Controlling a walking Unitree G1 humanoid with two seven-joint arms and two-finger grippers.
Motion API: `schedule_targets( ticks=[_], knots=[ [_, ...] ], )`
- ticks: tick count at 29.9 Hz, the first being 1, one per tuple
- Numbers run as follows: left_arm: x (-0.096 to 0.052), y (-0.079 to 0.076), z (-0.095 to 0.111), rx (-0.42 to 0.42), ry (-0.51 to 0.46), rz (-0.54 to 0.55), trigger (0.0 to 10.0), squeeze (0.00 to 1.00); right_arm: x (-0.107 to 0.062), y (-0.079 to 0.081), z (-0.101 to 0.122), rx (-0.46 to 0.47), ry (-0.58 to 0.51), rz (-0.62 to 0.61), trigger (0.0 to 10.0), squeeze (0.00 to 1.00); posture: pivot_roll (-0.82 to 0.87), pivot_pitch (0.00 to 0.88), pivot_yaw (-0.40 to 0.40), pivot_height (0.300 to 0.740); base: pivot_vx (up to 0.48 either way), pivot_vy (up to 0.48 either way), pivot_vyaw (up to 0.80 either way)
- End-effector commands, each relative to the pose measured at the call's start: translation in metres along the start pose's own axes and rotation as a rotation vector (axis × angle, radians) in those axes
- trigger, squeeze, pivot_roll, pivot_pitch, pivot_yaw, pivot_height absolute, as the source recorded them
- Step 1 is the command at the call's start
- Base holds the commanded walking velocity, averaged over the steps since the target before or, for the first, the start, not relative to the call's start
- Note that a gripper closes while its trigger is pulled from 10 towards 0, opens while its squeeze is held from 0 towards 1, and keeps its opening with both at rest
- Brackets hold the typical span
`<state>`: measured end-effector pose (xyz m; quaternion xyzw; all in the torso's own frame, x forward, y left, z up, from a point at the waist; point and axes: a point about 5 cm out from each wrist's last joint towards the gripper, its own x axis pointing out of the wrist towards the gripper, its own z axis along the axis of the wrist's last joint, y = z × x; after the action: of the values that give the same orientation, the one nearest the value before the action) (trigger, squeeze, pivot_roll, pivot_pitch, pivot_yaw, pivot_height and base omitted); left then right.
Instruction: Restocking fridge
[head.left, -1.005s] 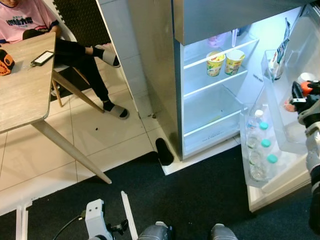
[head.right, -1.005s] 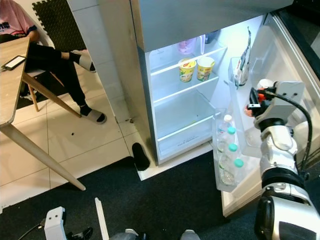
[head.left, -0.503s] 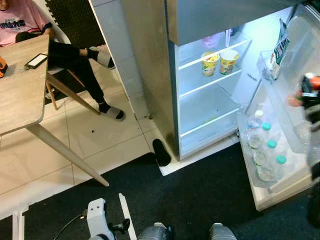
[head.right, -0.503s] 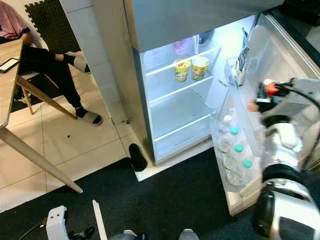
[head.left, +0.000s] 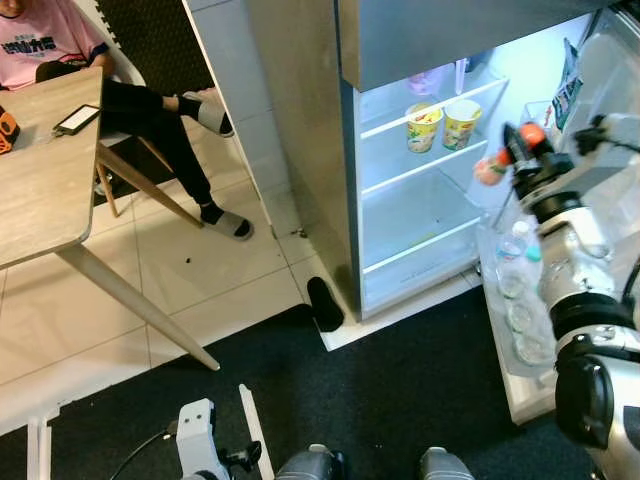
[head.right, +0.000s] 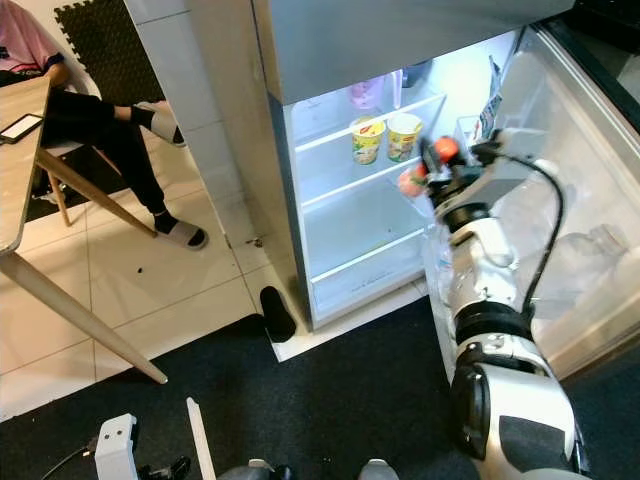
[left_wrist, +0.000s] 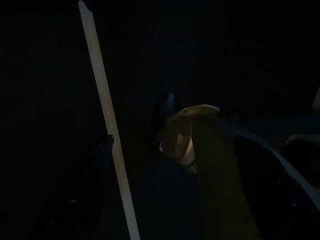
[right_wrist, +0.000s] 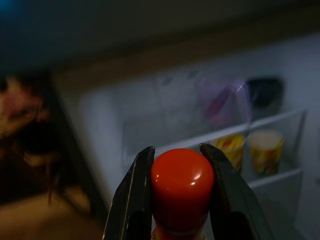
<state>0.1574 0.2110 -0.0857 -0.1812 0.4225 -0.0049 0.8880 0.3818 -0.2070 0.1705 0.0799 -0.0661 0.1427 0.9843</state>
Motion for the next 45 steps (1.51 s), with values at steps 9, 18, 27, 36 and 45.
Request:
schedule_targets(
  ticks=[9,18,27,36,45],
  knots=[
    [-0.002,0.001,-0.008,-0.005,0.024,0.005,10.0,0.00,-0.046,-0.040,-0.059,-0.266,0.364,-0.337,10.0,0.00,-0.05,0.108,0.077,0.740,0.000,0.000,0.00],
    [-0.004,0.004,-0.008,-0.011,0.017,0.012,10.0,0.00,-0.065,-0.071,-0.048,-0.390,0.399,-0.499,10.0,0.00,-0.05,0.103,0.069,0.740,0.000,0.000,0.00],
    [-0.006,0.008,-0.011,-0.014,0.018,0.017,10.0,0.00,-0.090,-0.111,-0.019,-0.500,0.356,-0.712,10.0,0.00,-0.05,0.103,0.069,0.740,0.000,0.000,0.00],
    [-0.006,0.006,-0.010,-0.009,0.015,0.013,10.0,0.00,-0.114,-0.139,0.004,-0.522,0.317,-0.885,10.0,0.00,-0.04,0.103,0.070,0.740,0.000,0.000,0.00],
    [-0.004,0.005,-0.008,0.008,0.020,0.012,10.0,0.00,-0.079,-0.091,-0.032,-0.236,0.280,-0.529,10.0,0.00,-0.05,0.098,0.073,0.740,0.000,0.000,0.00]
  ],
)
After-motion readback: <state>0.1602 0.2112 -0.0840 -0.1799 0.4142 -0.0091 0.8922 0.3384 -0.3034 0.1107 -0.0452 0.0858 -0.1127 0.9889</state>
